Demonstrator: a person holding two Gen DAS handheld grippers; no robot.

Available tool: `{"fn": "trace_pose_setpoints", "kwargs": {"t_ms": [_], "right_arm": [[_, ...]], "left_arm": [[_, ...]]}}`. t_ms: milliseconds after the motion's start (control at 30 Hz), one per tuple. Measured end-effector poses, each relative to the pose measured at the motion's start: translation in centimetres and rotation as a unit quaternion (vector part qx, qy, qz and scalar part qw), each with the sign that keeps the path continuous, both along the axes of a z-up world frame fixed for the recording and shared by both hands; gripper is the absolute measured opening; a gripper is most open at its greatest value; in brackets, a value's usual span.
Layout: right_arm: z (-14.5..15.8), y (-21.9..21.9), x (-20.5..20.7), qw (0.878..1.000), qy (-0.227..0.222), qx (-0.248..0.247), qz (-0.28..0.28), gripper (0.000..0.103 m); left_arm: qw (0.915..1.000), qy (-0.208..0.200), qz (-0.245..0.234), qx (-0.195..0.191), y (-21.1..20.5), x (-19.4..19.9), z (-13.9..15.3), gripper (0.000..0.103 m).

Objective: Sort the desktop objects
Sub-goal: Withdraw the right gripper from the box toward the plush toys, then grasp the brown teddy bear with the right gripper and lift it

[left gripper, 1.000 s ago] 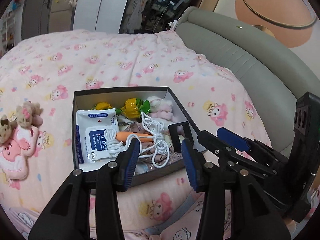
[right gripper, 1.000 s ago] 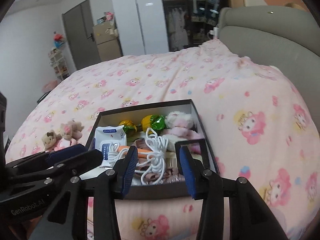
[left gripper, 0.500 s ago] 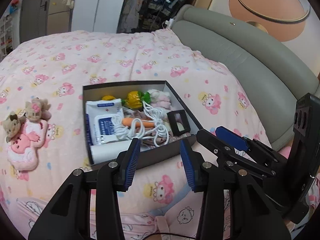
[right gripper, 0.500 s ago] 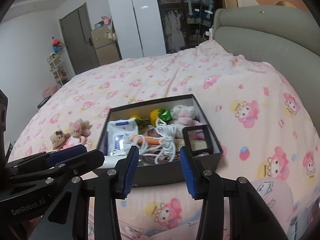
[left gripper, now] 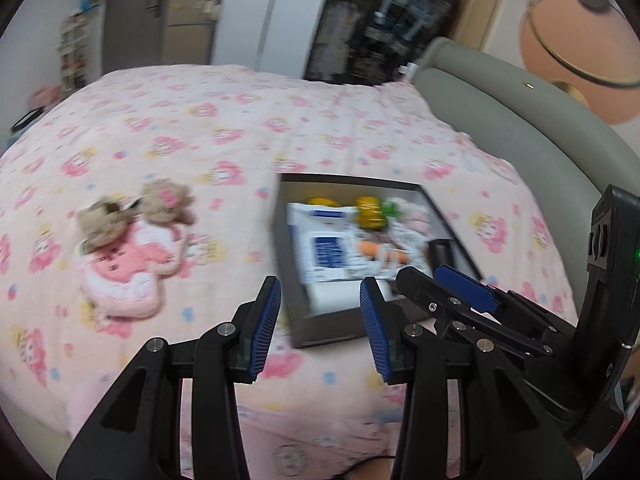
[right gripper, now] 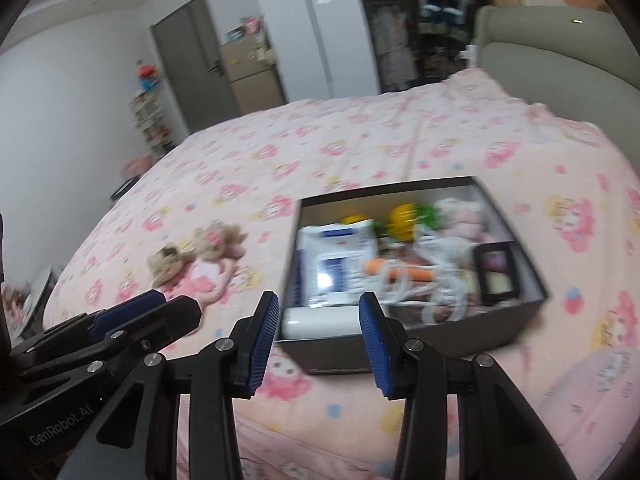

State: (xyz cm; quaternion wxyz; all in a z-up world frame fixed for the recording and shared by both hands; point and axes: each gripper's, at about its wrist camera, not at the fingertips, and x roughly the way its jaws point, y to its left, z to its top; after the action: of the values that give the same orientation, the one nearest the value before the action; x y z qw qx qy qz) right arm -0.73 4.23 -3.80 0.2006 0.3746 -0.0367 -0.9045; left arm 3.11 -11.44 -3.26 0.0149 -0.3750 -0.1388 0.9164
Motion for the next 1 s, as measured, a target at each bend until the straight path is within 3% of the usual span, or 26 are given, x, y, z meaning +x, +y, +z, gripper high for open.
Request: {"fn": "trace_pose_setpoints", "kwargs": {"t_ms": [267, 533, 633, 733, 867, 1000], "right_arm": [[-1.9, -8.0, -1.1, 0.997, -0.032, 0.000, 0.064, 0.039], [-3.9, -13.7, -2.7, 0.992, -0.053, 0.028, 0.114, 0.038], [-5.2, -16.3, -4.6, 0.984, -0.089, 0.029, 0.154, 0.038], [-7.0, -19.5, -7.9, 0.966, -0.161, 0.007, 0.201, 0.038], [-6.8, -23.4, -10.5, 0.968, -0.140, -0.010, 0.208, 0.038], [-7.9, -25.9, -14.0, 0.980, -0.114, -0.023, 0.163, 0.038]], "left_arm": [[0.9969, -0.012, 0.076, 0.014, -7.2, 1.3, -2.0, 0.040], [0.9927, -0.016, 0.109, 0.050, -13.0, 0.9, -5.1, 0.039], [0.9905, -0.017, 0.118, 0.067, -15.8, 0.0, -6.0, 0.039], [0.9878, -0.024, 0.123, 0.092, -19.0, -1.4, -6.8, 0.045], [0.9772, -0.027, 0.180, 0.109, -23.3, -3.3, -7.9, 0.048], [0.9695, -0.043, 0.203, 0.130, -27.1, -5.7, -10.9, 0.048]]}}
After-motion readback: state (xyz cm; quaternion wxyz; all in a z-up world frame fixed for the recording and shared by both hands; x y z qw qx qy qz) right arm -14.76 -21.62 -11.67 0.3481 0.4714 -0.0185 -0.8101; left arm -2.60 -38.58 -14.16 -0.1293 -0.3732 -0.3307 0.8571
